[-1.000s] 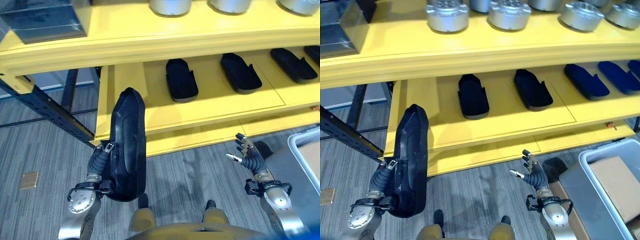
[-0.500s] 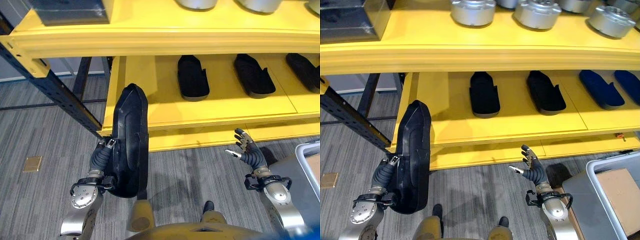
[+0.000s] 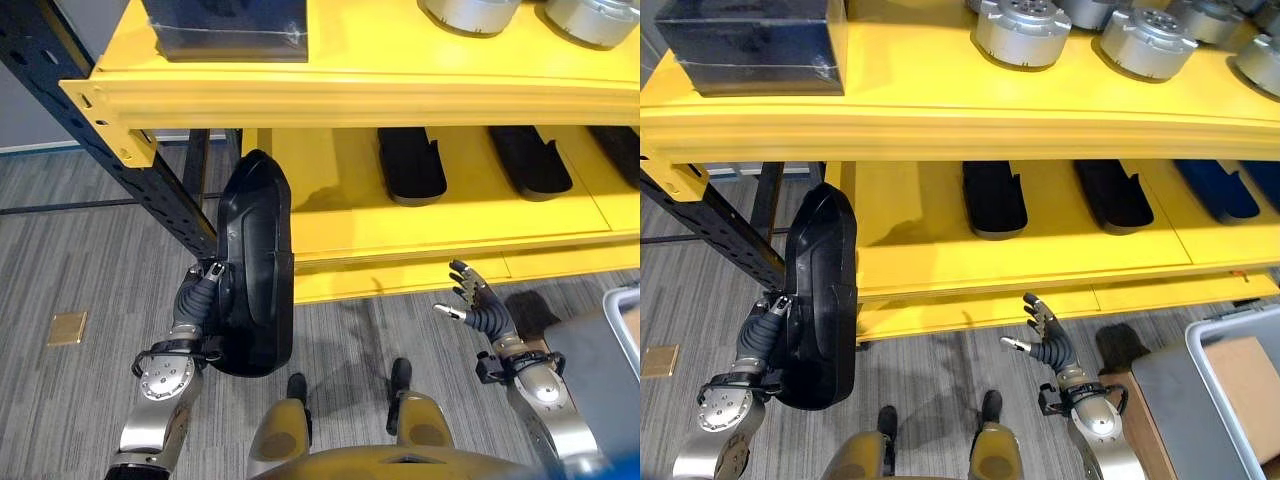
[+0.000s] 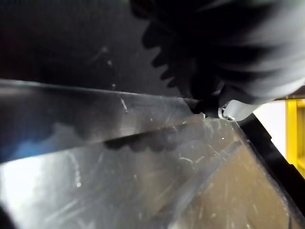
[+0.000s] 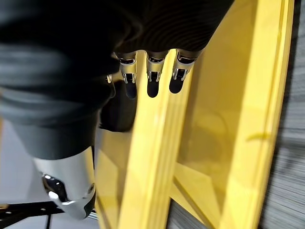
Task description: Move parts from the plastic box to the shelf.
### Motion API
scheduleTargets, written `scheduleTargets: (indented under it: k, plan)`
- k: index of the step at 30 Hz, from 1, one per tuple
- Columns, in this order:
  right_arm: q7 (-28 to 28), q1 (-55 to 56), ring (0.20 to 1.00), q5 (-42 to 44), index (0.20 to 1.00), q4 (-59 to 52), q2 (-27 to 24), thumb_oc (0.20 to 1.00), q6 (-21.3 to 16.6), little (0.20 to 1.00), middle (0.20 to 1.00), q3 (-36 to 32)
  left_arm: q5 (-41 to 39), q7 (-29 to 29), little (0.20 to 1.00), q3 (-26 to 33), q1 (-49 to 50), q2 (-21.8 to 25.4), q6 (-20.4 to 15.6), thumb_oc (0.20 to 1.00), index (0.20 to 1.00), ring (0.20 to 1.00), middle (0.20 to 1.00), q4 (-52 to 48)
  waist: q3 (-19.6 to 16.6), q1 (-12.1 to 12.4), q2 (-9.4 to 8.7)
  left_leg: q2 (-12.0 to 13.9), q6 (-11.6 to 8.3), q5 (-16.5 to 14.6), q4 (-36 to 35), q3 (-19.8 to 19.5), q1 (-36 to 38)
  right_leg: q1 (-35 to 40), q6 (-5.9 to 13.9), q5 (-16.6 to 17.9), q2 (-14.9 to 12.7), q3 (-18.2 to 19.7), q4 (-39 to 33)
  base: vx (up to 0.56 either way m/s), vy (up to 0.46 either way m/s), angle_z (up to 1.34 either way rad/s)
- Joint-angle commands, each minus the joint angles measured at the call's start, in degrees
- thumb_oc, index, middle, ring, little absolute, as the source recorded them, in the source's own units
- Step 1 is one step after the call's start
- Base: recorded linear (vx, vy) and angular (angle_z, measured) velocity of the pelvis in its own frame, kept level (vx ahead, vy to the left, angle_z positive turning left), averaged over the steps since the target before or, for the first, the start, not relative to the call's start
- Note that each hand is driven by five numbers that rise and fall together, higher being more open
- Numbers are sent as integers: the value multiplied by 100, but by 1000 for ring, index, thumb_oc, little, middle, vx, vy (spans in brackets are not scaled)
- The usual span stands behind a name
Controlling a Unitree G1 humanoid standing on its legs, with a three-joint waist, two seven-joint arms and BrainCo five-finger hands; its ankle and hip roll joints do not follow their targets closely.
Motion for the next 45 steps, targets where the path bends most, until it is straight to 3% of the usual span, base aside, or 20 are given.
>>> scheduleTargets:
  k: [1, 6, 19, 22, 30, 37, 40, 41, 45]
  plan:
    - [-65, -331, 1000, 76, 1000, -284, -318, 1000, -282, 1000, 1000, -349, 11, -49, 200, 61, -297, 131, -435, 200, 200, 200, 200, -523, 15, -164, 98, 545, -255, -37, -33, 135, 180, -54, 307, -274, -115, -21, 510, -24, -89, 11]
    - [-207, -386, 1000, 69, 1000, -212, -351, 1000, -322, 1000, 1000, -398, 80, 37, 200, -149, -742, 159, -442, 200, 200, 200, 200, -555, 156, -259, 134, 725, -360, 130, -118, 43, -42, -334, 234, -477, -45, -156, 806, -32, -117, 6]
    - [-461, -852, 1000, 123, 1000, 10, -284, 1000, -392, 1000, 1000, -156, 217, 846, 200, -262, -2182, 125, -661, 200, 200, 200, 200, -113, 424, -393, 143, 764, -389, 155, 54, 82, -519, -893, 216, -481, -58, -20, 1085, -30, -15, -2]
    - [-503, -950, 1000, 144, 1000, 124, -284, 1000, -389, 1000, 1000, -71, 275, 1239, 200, -249, -2921, 255, -721, 200, 200, 200, 200, 430, 478, -482, 141, 773, -416, 87, 240, 108, -701, -1071, 216, -491, -78, 54, 1183, -28, 15, -5]
    - [-443, -972, 1000, 156, 1000, 222, -315, 1000, -382, 1000, 1000, 47, -15, 1669, 200, -224, -3768, 514, -860, 200, 200, 200, 200, 1324, 489, -634, 130, 735, -436, 7, 516, 122, -957, -1251, 224, -484, -115, 149, 1266, -16, 15, -4]
    - [-235, -880, 1000, 302, 1000, 180, -458, 1000, -459, 1000, 1000, 236, -382, 1942, 200, -550, -5414, 1665, -882, 200, 200, 200, 200, 2698, 524, -896, 165, 658, -418, -279, 1376, 56, -1576, -1680, 231, -629, -183, 344, 1779, -41, 25, 1]
    - [-223, -891, 1000, 322, 1000, 181, -478, 1000, -457, 1000, 1000, 259, -665, 1888, 200, -643, -5652, 1814, -915, 200, 200, 200, 200, 2942, 541, -921, 184, 653, -391, -384, 1624, 45, -1747, -1819, 226, -700, -212, 377, 1968, -12, 31, -1]
    - [-229, -910, 1000, 324, 1000, 150, -514, 1000, -442, 1000, 1000, 290, -899, 1853, 200, -718, -5841, 1945, -881, 200, 200, 200, 200, 3166, 577, -940, 220, 685, -384, -658, 1952, 9, -1849, -1906, 262, -925, -223, 449, 2247, 35, 33, -5]
    - [-238, -959, 1000, 355, 1000, 144, -531, 1000, -419, 1000, 1000, 324, -1171, 1768, 200, -846, -6137, 2136, -829, 200, 200, 200, 200, 3597, 607, -968, 229, 681, -334, -844, 2375, -28, -2149, -2154, 233, -1060, -258, 509, 2583, -14, 27, -7]
